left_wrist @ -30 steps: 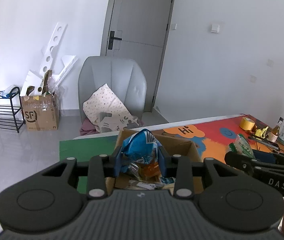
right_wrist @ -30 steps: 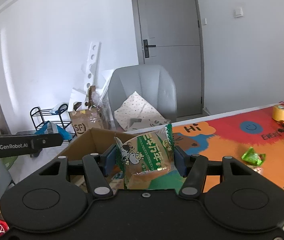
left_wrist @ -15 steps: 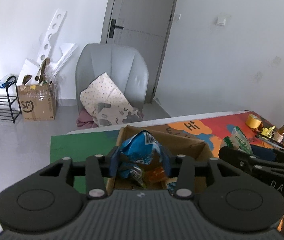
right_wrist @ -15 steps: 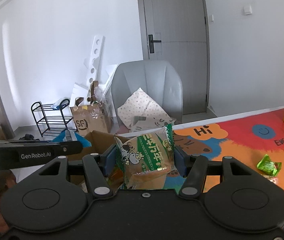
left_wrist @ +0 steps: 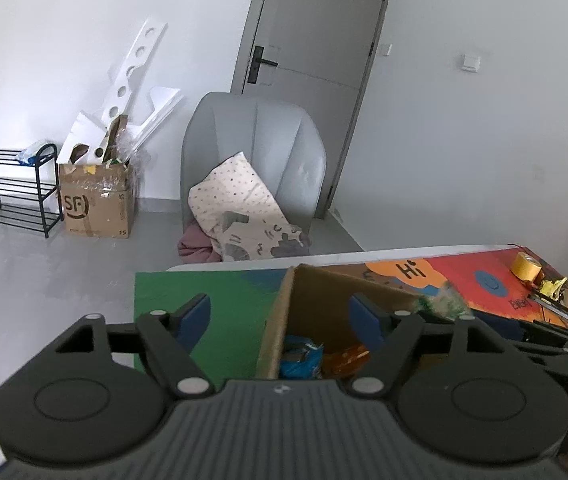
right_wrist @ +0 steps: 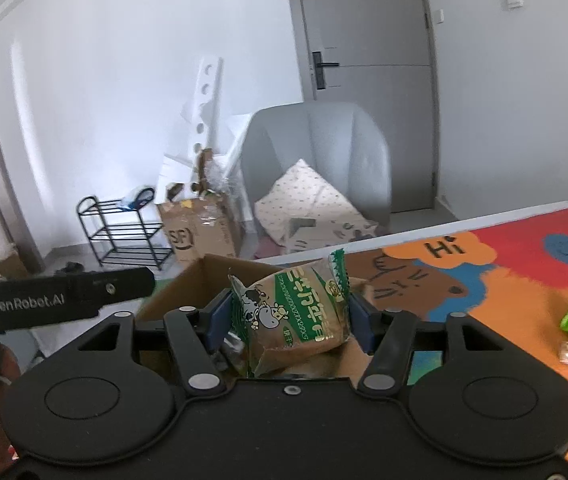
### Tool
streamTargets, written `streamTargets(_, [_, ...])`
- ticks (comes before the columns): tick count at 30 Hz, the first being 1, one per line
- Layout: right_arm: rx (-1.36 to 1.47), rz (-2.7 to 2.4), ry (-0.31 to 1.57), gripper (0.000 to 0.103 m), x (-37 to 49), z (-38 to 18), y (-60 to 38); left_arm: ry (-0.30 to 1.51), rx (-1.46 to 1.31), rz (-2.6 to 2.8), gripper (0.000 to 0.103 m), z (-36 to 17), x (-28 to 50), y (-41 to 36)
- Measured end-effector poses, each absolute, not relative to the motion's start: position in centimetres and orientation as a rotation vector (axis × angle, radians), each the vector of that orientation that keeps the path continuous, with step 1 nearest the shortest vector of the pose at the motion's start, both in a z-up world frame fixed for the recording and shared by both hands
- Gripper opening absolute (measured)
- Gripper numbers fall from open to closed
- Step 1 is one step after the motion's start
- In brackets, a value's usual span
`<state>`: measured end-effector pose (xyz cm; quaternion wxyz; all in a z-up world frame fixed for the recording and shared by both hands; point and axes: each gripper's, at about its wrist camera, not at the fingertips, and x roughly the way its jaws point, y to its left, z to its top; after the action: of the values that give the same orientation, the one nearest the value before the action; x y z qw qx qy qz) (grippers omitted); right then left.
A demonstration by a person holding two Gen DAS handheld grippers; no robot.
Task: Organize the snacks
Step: 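Open both tools to drop the biscuit packet and blue candy into the box, then move both tools back over the green packet and bread roll on the table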
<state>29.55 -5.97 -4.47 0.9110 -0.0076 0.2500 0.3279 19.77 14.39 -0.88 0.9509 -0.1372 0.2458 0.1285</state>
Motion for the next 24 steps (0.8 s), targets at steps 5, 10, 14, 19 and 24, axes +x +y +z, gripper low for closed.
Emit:
streamTargets(5, [0.011, 0.667, 0.546, 0.071, 29.6, -4.7, -6.6, 0.531, -0.260, 0.267, 0.084, -1.1, 19.7, 14.0])
streamTargets(10, [0.026, 0.627, 0.558, 0.071, 29.2, -4.5, -8.4, 0.537, -0.249, 0.258, 0.089, -1.0, 19.6, 12.9])
streamTargets(14, [0.034, 0.599, 0.556, 0.076, 28.7, -4.3, -10.0, 0.541, -0.221, 0.247, 0.093, -0.8, 19.5, 11.6])
streamTargets(19, [0.040, 0.570, 0.548, 0.082, 28.1, -4.0, -11.8, 0.546, -0.206, 0.239, 0.097, -0.5, 19.2, 10.2])
streamTargets(24, [0.054, 0.539, 0.540, 0.089, 27.6, -3.6, -13.9, 0.546, -0.199, 0.233, 0.099, -0.1, 18.9, 8.9])
